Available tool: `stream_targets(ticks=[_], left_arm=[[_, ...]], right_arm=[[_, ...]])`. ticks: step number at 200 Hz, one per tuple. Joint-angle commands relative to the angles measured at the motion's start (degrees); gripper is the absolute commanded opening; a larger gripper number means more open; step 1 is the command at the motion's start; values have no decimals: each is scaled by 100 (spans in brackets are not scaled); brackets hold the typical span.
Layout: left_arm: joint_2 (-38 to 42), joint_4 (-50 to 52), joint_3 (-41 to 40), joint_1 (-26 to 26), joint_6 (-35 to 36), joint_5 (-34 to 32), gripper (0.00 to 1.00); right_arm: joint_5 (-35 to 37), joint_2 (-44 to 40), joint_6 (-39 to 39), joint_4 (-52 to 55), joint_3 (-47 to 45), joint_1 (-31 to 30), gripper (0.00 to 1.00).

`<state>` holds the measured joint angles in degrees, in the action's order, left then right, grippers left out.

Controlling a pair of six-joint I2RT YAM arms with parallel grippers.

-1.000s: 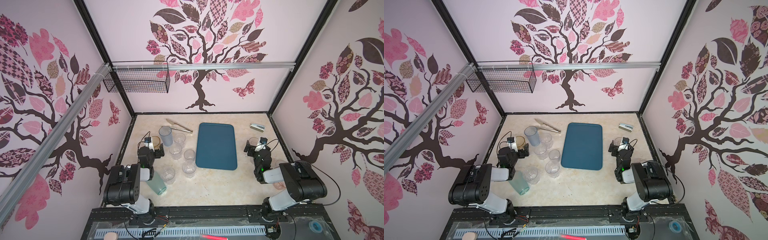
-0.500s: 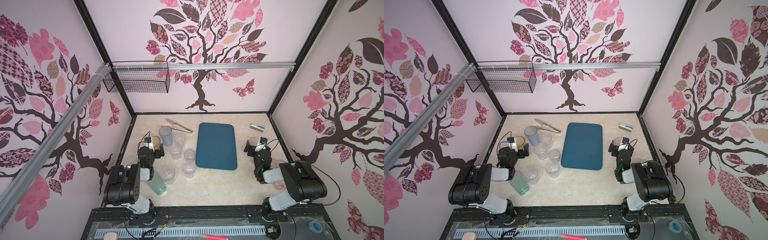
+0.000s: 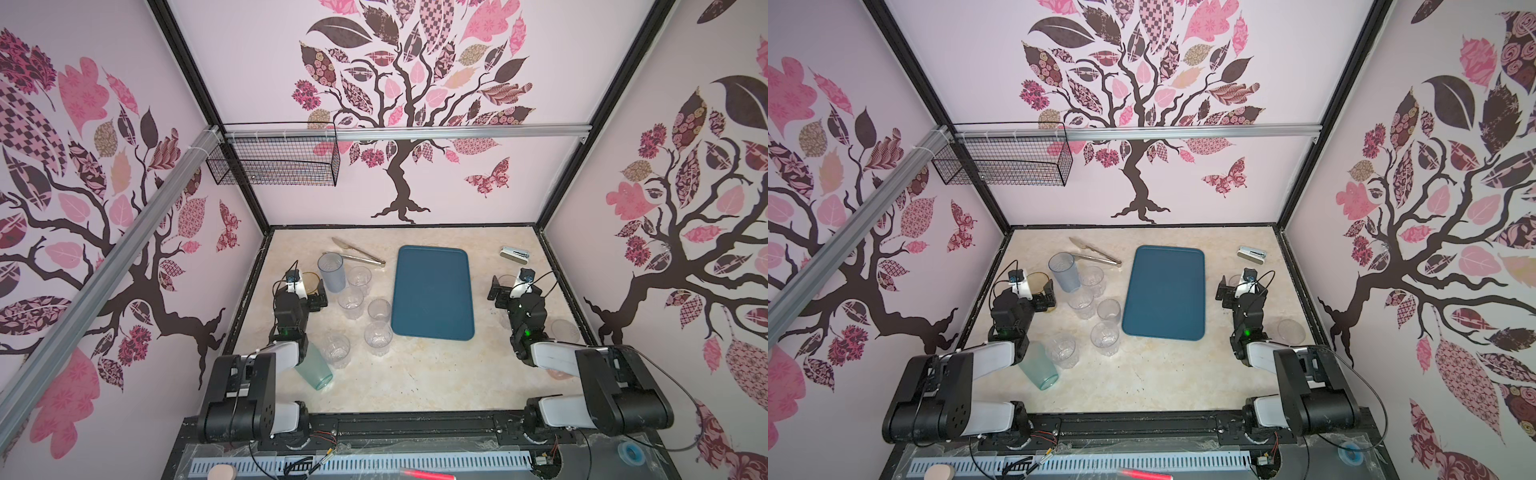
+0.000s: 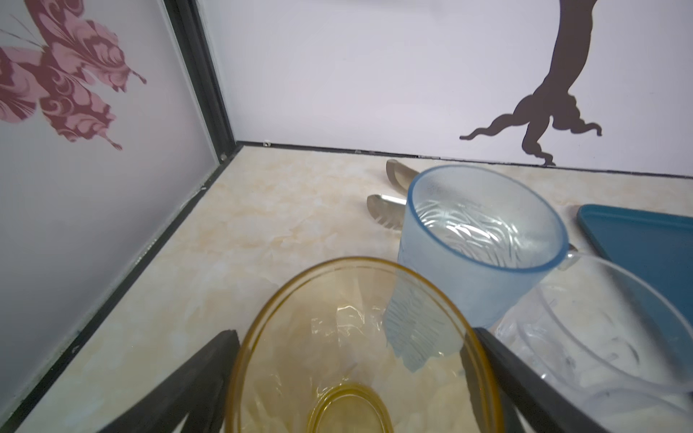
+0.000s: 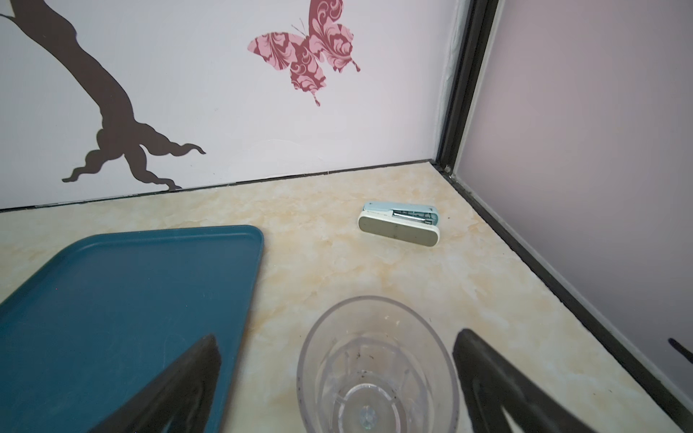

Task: Place the glasses into the tray
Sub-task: Rotate the tray at the center of the table.

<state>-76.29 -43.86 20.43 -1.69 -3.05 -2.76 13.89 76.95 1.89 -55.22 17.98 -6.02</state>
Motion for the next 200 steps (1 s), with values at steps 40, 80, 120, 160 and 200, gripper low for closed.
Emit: stream_targets(ticks=[40, 80, 120, 160, 200], left_arm=[[1070, 1208, -110, 425, -27, -1107, 98], [2545, 2727, 98, 728, -733, -1882, 98], [3504, 4798, 1283, 890, -1201, -2241, 98], [2593, 6780, 3194, 882, -1023, -1384, 98], [1724, 7847, 4373, 841, -1512, -1003, 98]], right_arm=[[202, -578, 564, 1519, 647, -227, 100], [1366, -744, 898, 2872, 1701, -1131, 100], [-908, -358, 3670, 4619, 3040, -737, 100], [-1462, 203, 3812, 5973, 4022, -739, 87], [-1263, 829, 3381, 7734, 4828, -765, 76]])
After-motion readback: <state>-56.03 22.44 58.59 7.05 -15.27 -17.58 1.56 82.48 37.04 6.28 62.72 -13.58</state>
